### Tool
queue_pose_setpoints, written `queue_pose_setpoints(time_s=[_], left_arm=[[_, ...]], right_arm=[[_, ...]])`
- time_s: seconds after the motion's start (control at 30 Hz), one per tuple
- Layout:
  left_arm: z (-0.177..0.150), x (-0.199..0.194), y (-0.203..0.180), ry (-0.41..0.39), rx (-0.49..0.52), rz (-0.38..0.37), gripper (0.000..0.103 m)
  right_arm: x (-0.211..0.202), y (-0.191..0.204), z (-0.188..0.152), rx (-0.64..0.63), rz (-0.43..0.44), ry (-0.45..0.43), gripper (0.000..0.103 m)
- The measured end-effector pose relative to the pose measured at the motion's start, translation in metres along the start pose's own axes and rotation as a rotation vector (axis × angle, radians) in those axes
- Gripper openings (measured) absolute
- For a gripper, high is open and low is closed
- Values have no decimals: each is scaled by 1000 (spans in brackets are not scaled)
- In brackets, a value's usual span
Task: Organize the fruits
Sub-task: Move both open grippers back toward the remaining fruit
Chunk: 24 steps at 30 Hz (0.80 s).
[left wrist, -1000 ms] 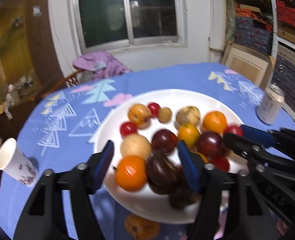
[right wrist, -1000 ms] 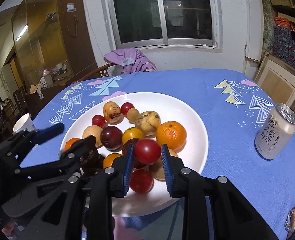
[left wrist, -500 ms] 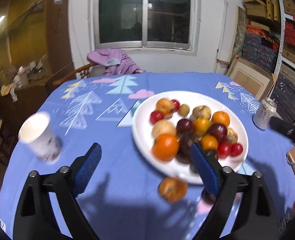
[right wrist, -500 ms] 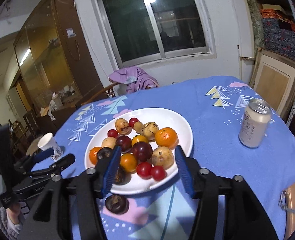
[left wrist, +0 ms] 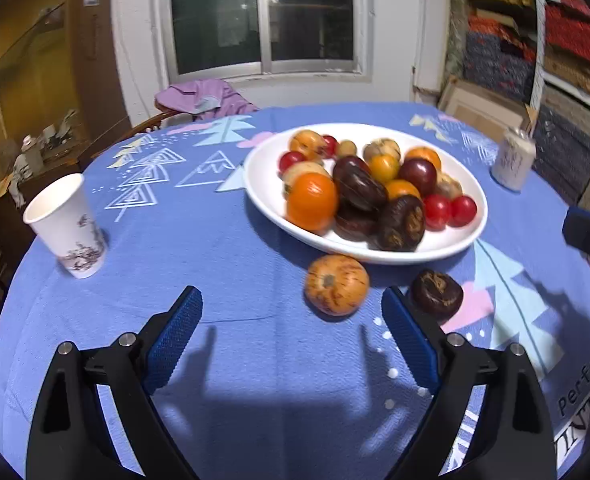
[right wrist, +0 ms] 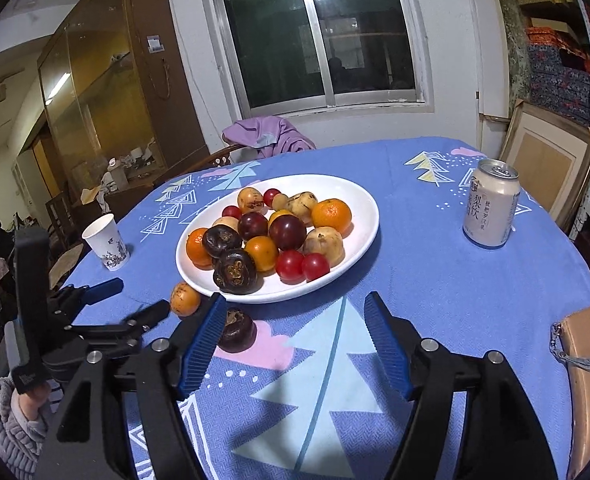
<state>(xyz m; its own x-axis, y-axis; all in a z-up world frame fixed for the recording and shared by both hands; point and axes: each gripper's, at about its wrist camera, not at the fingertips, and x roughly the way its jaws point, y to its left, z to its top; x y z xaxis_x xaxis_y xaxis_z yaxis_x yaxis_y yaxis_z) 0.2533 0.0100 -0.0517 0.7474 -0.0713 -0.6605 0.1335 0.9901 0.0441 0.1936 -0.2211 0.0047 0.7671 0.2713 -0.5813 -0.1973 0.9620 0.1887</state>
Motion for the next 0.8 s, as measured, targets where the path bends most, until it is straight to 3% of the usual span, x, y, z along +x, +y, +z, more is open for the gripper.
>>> queue_pose_setpoints(time_s=[0.2, 0.3, 0.47, 0.57, 0.73, 0.8], left_arm=[[8, 17, -5, 42, 8, -19, 89], [12, 28, -6, 75, 4, -50, 76], [14, 35, -9, 91, 12, -79, 73], [16, 38, -12, 100, 18, -101, 65], [18, 47, -12, 129, 6, -142, 41], [18, 47, -9, 127, -8, -150, 40]], right_arm=[[2, 2, -2, -3, 14, 19, 72], [3, 3, -3, -4, 13, 25, 73], [6, 3, -4, -2, 18, 39, 73], [8, 4, -5, -9, 16, 46, 73], [12, 5, -6, -17, 12, 54, 73], [13, 5, -7, -18, 11, 57, 73]])
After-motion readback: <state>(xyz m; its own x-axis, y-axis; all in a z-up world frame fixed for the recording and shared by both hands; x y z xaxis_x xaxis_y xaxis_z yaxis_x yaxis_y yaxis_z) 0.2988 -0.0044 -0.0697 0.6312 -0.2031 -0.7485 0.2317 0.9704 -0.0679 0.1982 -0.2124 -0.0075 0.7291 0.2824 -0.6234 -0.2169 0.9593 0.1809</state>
